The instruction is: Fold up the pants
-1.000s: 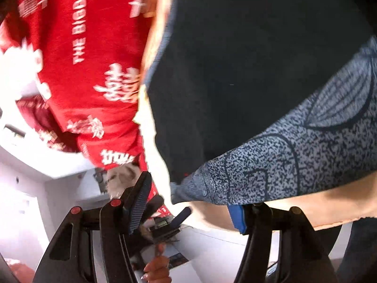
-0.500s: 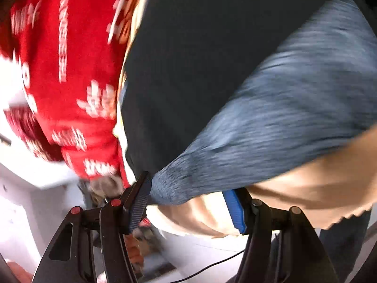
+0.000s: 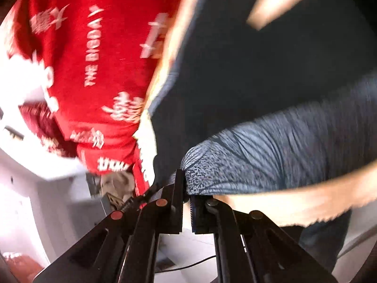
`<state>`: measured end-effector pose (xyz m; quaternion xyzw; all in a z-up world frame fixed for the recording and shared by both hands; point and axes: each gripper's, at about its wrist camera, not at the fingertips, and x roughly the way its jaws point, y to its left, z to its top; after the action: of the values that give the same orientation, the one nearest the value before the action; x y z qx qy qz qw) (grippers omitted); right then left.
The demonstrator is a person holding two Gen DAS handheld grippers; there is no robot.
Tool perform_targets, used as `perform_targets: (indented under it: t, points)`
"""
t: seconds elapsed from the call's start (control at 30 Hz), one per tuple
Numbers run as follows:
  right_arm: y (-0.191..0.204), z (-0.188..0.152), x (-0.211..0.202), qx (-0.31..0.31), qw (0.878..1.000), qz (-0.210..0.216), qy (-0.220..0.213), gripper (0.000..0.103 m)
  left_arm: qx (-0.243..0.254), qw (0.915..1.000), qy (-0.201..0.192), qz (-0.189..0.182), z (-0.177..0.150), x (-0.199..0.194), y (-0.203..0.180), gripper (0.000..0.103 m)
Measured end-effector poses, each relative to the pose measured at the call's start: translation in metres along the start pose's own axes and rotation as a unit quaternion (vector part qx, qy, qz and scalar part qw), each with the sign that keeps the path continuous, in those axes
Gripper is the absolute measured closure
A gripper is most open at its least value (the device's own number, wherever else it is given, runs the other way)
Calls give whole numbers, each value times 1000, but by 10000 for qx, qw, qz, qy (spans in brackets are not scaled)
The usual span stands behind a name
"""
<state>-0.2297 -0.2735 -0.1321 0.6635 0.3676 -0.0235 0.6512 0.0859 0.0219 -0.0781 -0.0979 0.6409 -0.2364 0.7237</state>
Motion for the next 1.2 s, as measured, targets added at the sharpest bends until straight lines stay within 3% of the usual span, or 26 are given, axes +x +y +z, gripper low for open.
perform_targets:
  t: [0.13, 0.3, 0.47, 0.57, 0.67, 0.73, 0.77, 0.8, 0.83, 0.87, 0.93, 1.0, 1.13, 1.2]
  points:
    - [43, 59, 2, -406, 9987, -60, 308, 98, 234, 9985, -484, -35, 49, -2, -44, 69]
    - [79, 150, 36, -841, 9942, -367, 564, 98, 701, 9935, -849, 275, 112, 39, -81, 69]
    - [70, 229, 92, -1100, 9873, -841, 779, 97, 615, 9900, -885, 912, 154, 108, -80, 68]
    - [47, 254, 123, -1065, 9849, -1064, 854, 96, 520, 9859, -838, 1350, 162, 144, -76, 56]
    - [27, 267, 142, -1024, 9818, -1340, 877, 96, 644, 9819, -770, 1608, 166, 159, -76, 55]
    - [26, 269, 142, -893, 9839, -1304, 837, 95, 674, 9814, -822, 1599, 169, 145, -80, 55]
    - [30, 266, 138, -914, 9833, -1316, 857, 84, 682, 9804, -902, 1615, 170, 136, -81, 55]
    - [37, 262, 133, -1026, 9822, -1337, 832, 61, 690, 9791, -980, 1646, 170, 125, -82, 51]
    - [46, 257, 126, -1186, 9805, -1346, 799, 49, 699, 9773, -1069, 1692, 170, 113, -82, 45]
    - [59, 248, 117, -1408, 9778, -1346, 768, 40, 714, 9742, -1190, 1782, 169, 102, -83, 30]
    - [81, 229, 106, -1841, 9720, -1221, 807, 42, 834, 9681, -1331, 1950, 164, 91, -85, 27]
    - [94, 217, 112, -2172, 9641, -1215, 926, 58, 1042, 9688, -1053, 1987, 159, 101, -88, 27]
    - [97, 209, 160, -2795, 9363, -1762, 1194, 62, 1136, 9637, -509, 2363, 144, 148, -83, 27]
    - [85, 217, 179, -2949, 9228, -2175, 1191, 63, 1121, 9590, -548, 2544, 136, 159, -81, 27]
